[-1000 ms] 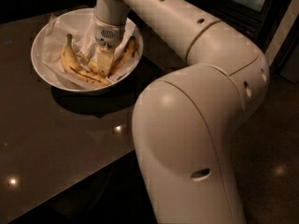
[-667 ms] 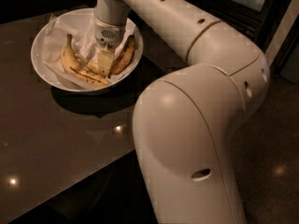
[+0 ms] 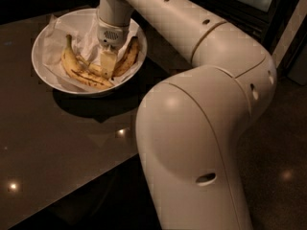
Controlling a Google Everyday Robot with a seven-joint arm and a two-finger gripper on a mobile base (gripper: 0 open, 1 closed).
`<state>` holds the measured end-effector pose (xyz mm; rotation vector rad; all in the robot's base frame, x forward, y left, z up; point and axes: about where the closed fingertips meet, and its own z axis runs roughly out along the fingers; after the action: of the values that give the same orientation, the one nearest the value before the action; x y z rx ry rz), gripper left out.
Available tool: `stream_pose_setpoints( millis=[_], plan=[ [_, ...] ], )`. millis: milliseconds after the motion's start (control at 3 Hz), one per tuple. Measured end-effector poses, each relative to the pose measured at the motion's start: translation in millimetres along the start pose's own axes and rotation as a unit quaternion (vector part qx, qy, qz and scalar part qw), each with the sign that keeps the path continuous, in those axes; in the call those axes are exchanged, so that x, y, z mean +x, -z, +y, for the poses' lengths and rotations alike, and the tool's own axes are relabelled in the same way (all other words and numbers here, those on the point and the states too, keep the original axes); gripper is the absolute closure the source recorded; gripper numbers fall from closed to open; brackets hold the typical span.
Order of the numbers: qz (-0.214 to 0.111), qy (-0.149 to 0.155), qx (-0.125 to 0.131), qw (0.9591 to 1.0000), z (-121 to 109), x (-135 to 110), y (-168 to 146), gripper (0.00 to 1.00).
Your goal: Pick banana from white bowl
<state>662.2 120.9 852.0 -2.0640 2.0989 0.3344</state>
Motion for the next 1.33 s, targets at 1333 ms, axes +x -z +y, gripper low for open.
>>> stream_pose_setpoints(
  millis=[1333],
  plan=[
    [-0.006, 0.01, 0.024, 0.9996, 10.3, -16.1, 39.5, 1.0]
  ],
)
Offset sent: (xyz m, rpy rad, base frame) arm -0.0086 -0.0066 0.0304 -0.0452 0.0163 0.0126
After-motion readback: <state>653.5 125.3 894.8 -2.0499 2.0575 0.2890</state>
